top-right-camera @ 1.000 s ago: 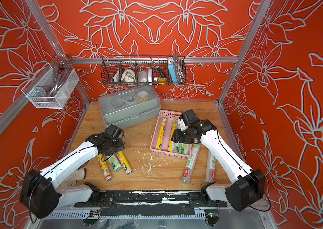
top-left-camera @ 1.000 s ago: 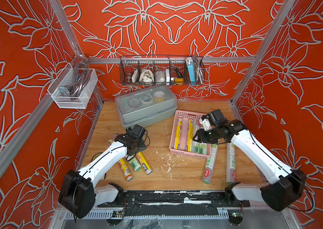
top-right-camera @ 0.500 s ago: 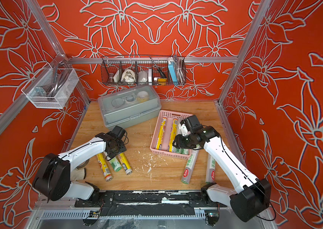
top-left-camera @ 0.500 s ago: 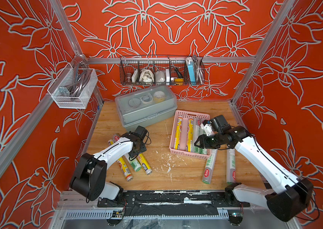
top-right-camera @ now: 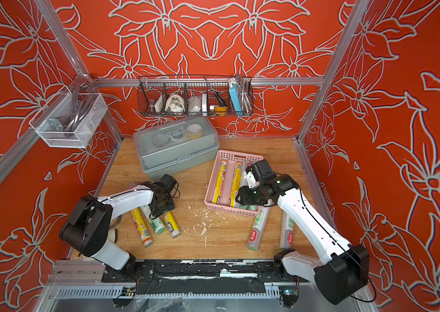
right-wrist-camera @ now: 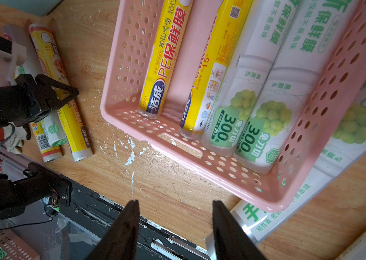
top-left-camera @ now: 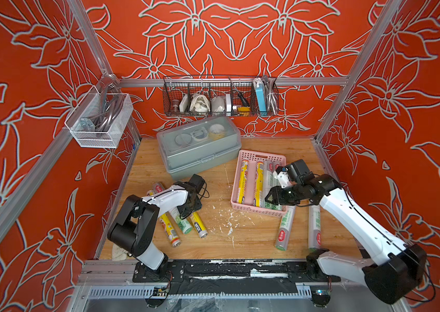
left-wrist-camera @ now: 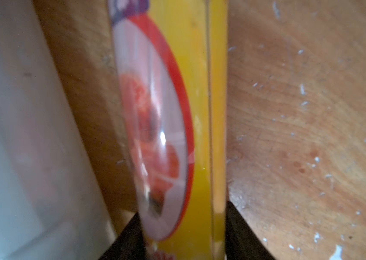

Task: Put the plastic wrap into the basket
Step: Pick up the plastic wrap from the center of the board, then place the plastic wrap in the basket.

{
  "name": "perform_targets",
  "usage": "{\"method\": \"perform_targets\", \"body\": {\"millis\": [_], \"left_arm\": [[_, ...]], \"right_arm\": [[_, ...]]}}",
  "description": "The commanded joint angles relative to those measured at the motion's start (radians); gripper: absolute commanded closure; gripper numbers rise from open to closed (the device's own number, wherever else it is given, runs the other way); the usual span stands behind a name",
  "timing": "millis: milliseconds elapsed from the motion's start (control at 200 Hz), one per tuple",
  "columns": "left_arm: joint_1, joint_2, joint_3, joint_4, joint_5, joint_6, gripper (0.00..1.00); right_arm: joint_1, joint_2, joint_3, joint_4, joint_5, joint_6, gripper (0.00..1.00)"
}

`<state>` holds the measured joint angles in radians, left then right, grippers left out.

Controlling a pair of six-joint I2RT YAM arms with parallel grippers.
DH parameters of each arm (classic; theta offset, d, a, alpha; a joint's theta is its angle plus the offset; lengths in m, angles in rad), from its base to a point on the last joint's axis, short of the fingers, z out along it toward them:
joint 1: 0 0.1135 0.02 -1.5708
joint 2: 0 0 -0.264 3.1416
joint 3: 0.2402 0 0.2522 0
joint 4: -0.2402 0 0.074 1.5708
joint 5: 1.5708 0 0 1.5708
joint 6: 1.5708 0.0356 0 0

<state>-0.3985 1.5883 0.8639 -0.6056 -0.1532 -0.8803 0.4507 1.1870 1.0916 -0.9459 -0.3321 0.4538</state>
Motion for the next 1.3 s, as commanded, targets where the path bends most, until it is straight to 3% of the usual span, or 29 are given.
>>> {"method": "perform_targets", "body": {"millis": [0,100,210,400,566,936,1296], "left_arm": [[-0.033,0.029,0.021,0.001,-0.011,-0.012,0.55],[-0.055,0.045,0.036,-0.004,-0.007,-0.022,0.63],[-0.087,0.053,0.055,-0.016,-0.022,-0.022,0.65],[-0.132,0.052,0.083,-0.033,-0.010,-0.029,0.80],[-0.186,0.017,0.155,-0.106,-0.002,-0.006,0.82],[-0.278,-0.053,0.488,-0.365,-0.022,0.106,0.83],[-0.336,0.100,0.873,-0.459,-0.054,0.202,0.85]], "right_arm": [[0.004,-0.003,-0.007,-0.003,0.033,-0.012,0.47],[0.004,-0.014,-0.003,-0.007,0.052,-0.012,0.48],[0.004,-0.027,-0.003,-0.005,0.069,-0.012,0.48],[0.004,-0.028,0.001,-0.010,0.075,-0.014,0.48],[0.002,-0.033,-0.004,-0.012,0.087,-0.015,0.48],[0.003,-0.092,-0.028,-0.016,0.172,-0.029,0.50],[-0.003,-0.143,-0.042,-0.030,0.229,-0.047,0.50]]}}
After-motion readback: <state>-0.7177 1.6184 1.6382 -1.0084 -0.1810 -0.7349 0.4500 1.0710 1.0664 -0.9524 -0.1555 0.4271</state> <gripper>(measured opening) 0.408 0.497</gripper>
